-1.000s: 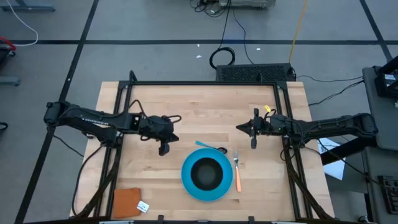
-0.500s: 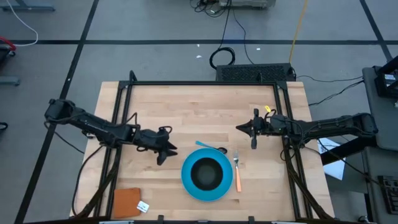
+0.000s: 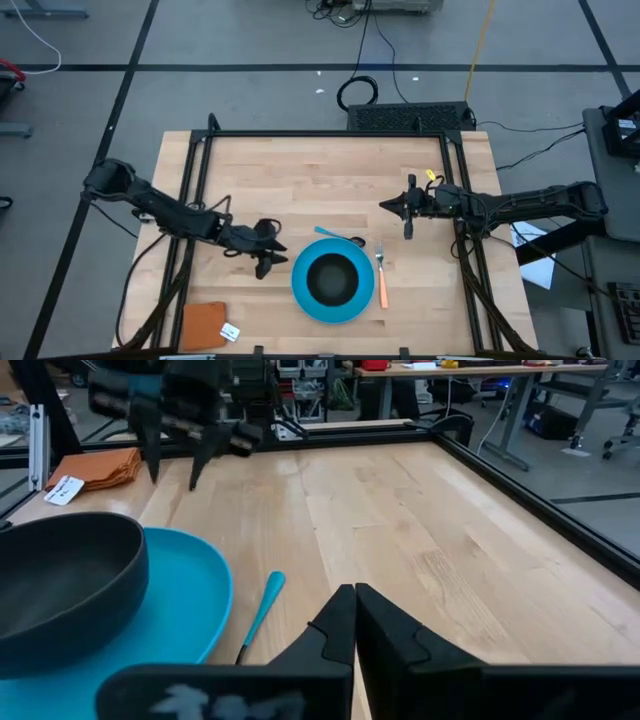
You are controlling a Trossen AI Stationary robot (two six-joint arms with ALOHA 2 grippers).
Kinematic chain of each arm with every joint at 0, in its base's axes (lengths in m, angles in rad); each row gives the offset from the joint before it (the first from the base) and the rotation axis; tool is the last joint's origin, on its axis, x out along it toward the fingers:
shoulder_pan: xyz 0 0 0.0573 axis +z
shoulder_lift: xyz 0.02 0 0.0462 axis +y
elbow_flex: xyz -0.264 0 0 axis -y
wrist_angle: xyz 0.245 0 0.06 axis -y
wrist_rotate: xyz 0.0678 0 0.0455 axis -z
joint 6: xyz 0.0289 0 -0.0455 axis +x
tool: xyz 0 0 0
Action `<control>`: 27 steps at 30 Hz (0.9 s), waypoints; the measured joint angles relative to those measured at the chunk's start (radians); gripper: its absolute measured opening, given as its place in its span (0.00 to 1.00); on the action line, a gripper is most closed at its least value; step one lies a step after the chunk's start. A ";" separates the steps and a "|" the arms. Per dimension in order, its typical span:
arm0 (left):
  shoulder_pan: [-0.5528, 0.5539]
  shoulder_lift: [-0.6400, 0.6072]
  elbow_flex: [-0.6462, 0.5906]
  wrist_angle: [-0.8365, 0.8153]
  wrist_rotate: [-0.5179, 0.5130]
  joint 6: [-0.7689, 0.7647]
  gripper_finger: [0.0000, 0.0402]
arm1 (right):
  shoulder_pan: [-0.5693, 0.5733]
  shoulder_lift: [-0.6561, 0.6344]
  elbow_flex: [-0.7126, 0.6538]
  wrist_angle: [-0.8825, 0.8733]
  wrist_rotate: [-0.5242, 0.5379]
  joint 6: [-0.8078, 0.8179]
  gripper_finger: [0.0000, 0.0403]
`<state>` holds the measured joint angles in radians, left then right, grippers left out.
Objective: Set table place
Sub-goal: Put the blue spoon into the bowl
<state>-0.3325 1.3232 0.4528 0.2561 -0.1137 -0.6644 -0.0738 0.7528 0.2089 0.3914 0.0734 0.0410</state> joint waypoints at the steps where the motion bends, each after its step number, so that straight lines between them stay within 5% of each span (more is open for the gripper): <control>1: -0.003 0.021 0.010 -0.005 0.000 0.001 0.45 | 0.000 0.000 0.000 0.001 0.000 0.000 0.00; 13: -0.004 0.177 0.144 -0.110 0.008 0.008 0.45 | 0.000 0.000 0.000 0.002 0.000 0.004 0.00; 27: -0.004 0.183 0.147 -0.111 -0.043 0.004 0.45 | 0.000 0.000 0.000 0.005 0.000 0.023 0.00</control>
<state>-0.3363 1.5063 0.6003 0.1451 -0.1562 -0.6605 -0.0738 0.7525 0.2085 0.3964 0.0734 0.0643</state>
